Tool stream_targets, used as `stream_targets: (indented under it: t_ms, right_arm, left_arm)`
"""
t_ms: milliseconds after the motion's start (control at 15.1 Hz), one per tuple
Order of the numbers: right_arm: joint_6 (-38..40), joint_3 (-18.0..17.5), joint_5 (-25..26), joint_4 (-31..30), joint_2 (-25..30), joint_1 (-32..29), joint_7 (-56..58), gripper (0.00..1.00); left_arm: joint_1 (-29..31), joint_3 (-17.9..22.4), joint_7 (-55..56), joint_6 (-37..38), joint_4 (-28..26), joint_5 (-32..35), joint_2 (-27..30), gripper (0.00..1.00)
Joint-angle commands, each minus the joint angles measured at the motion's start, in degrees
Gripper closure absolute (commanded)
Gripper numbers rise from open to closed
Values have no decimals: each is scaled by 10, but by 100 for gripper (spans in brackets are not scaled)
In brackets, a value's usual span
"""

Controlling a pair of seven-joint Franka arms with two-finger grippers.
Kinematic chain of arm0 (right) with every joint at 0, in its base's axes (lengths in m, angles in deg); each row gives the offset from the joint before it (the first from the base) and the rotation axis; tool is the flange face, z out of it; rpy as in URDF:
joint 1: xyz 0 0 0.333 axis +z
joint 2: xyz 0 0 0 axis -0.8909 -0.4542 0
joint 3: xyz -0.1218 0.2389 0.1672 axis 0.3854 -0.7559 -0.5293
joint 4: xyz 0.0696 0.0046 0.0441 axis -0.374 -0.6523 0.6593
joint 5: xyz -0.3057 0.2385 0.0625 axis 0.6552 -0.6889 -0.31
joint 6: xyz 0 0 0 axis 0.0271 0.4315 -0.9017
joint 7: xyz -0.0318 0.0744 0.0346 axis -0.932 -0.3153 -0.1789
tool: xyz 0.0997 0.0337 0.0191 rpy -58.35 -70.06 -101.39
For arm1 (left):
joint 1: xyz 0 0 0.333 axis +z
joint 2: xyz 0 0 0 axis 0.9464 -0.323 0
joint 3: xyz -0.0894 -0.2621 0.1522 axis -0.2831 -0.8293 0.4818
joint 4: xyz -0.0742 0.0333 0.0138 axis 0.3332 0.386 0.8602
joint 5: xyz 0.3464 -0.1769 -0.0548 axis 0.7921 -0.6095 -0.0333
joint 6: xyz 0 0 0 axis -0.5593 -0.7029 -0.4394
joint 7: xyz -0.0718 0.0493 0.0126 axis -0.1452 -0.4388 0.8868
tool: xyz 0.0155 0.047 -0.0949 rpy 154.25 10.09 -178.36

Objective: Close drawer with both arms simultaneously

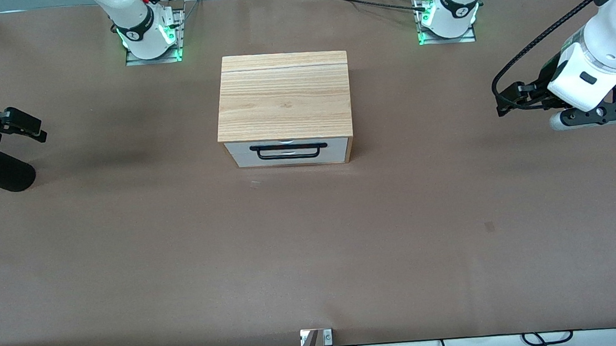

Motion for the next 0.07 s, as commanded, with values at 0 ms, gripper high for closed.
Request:
stream_targets:
  t_ms: [0]
  right_arm:
    - [14,-11,0,23,-8,-10,-8,0]
  left_arm:
    - [5,-5,3,-4,-7,12,7,0]
